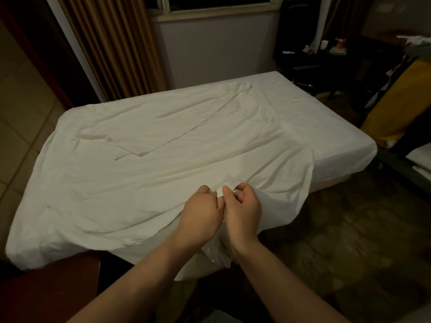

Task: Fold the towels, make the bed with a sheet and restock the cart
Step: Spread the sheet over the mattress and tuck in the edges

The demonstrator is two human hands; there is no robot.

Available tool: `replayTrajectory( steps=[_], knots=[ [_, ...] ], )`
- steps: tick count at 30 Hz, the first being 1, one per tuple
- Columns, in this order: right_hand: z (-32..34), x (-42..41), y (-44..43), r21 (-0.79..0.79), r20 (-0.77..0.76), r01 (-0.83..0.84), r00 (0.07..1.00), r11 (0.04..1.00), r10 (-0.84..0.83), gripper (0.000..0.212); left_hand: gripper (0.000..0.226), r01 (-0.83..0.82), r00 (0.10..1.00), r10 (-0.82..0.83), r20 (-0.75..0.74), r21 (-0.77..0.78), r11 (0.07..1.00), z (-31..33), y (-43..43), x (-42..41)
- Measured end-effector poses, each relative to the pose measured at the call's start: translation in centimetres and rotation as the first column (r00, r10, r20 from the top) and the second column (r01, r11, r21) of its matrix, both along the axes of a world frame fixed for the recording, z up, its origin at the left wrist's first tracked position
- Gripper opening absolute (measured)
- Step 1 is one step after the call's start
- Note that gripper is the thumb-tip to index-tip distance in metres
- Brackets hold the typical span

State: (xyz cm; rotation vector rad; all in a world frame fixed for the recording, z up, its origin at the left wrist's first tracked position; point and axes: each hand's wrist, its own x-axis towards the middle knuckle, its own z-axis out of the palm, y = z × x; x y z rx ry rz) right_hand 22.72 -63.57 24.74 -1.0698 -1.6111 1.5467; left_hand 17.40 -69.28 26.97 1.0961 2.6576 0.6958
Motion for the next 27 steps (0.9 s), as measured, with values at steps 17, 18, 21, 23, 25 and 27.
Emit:
replayTrajectory(
  steps=[17,18,21,23,25,27],
  knots=[
    [-0.2,0.9,5.3,-0.91,-0.246,-0.127,0.931,0.395,-0.268,0.024,0.039,-0.026,0.998,0.025,-0.062,-0.022,0.999,0.2,2.5,2.0],
    [-0.3,0.7,5.4,-0.916,-0.245,-0.125,0.927,0.382,-0.284,0.023,0.039,-0.034,0.997,0.032,-0.075,-0.023,0.999,0.2,2.4,1.9],
    [-0.5,0.3,5.7,-0.919,-0.235,-0.119,0.93,0.375,-0.283,0.018,0.04,-0.077,0.994,0.078,-0.077,0.012,0.997,-0.3,2.2,1.2],
    [-0.6,0.3,5.8,-0.916,-0.244,-0.127,0.929,0.382,-0.277,0.015,0.047,-0.091,0.992,0.092,-0.083,0.019,0.996,-0.5,2.1,0.7],
    [-0.6,0.5,5.9,-0.914,-0.259,-0.14,0.924,0.38,-0.283,0.01,0.044,-0.103,0.991,0.106,-0.085,0.037,0.994,-0.6,2.0,0.2],
    [-0.9,0.8,5.9,-0.91,-0.281,-0.154,0.912,0.385,-0.298,0.006,0.045,-0.128,0.989,0.13,-0.071,0.038,0.991,-0.6,1.9,-0.2]
  ],
)
